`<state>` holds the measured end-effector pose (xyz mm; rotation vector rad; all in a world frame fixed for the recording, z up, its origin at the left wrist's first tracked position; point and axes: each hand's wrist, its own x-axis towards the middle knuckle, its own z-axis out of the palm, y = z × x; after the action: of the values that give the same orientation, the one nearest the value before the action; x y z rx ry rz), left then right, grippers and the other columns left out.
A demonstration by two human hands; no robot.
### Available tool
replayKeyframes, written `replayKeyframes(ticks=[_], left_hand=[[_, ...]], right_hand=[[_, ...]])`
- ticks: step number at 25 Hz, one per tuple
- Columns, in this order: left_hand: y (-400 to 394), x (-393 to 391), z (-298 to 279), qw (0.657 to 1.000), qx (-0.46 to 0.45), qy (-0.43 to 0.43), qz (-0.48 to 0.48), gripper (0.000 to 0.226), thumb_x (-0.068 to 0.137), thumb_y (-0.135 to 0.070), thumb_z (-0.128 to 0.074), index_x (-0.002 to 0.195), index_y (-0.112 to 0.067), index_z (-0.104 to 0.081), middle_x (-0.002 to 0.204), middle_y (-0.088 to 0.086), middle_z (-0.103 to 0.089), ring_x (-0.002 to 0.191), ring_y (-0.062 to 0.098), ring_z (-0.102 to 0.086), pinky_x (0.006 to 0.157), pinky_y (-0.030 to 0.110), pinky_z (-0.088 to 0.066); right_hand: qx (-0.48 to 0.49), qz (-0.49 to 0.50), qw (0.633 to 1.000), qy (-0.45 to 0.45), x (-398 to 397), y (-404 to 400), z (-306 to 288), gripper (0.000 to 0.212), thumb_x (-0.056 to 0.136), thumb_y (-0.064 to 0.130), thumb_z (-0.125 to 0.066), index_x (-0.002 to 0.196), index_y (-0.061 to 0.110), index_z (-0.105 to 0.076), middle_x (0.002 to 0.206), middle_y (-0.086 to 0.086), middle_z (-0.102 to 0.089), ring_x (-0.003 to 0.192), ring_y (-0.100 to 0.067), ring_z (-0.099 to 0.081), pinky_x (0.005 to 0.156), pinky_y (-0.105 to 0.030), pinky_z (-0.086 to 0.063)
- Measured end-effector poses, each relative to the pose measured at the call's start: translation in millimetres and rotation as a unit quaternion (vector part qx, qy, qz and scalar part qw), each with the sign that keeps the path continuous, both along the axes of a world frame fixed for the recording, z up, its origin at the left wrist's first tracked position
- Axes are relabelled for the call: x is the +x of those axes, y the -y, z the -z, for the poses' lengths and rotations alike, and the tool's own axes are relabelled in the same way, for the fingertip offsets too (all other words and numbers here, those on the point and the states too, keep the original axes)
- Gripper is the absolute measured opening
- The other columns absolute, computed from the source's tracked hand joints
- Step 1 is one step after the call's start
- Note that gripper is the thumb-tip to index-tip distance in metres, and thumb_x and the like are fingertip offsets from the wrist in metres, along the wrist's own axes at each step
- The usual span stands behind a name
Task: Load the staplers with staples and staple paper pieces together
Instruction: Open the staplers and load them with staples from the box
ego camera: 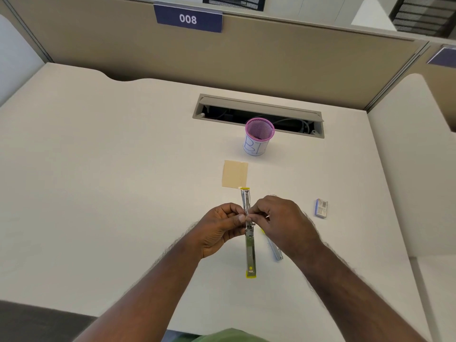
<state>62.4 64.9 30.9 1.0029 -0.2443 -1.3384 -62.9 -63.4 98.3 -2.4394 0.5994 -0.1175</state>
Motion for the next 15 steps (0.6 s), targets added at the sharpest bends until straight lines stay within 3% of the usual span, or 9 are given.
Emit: replayKeyframes(ticks=[6,10,15], left_hand=[[-0.3,-0.3,-0.8,1.0,0.0,0.007,-0.008,0.009,0.08,-0.006,-0.068,0.077,-0.015,-0.069,0.082,0.007,-0.068,0.077,0.02,-0.064,0.075,0.03,-0.056],[-1.3,-1.0,-1.2,1.0,-0.006,0.015,0.0,0.008,0.079,-0.007,-0.071,0.079,-0.015,-0.068,0.083,0.006,-0.07,0.078,0.02,-0.066,0.078,0.031,-0.056],[-2.8,-3.2,-3.9,0.999,0.002,0.042,0.031,0.008,0.079,-0.006,-0.071,0.081,-0.012,-0.066,0.082,0.006,-0.07,0.077,0.021,-0.067,0.077,0.034,-0.058]], right_hand=[[-0.004,-0.022,0.999,-0.036,-0.1,-1.9,-0.7,0.015,0.095,0.032,-0.06,0.099,0.028,-0.073,0.09,0.007,-0.062,0.085,-0.014,-0.06,0.077,-0.033,-0.049],[0.03,0.062,0.997,-0.038,-0.7,-4.5,-0.2,0.001,0.086,0.036,-0.066,0.086,0.036,-0.066,0.085,0.018,-0.062,0.072,-0.001,-0.059,0.071,-0.03,-0.05],[0.115,0.146,0.981,-0.049,4.7,2.5,-0.2,0.013,0.077,0.037,-0.072,0.076,0.033,-0.06,0.073,0.017,-0.067,0.067,0.002,-0.06,0.063,-0.024,-0.047]])
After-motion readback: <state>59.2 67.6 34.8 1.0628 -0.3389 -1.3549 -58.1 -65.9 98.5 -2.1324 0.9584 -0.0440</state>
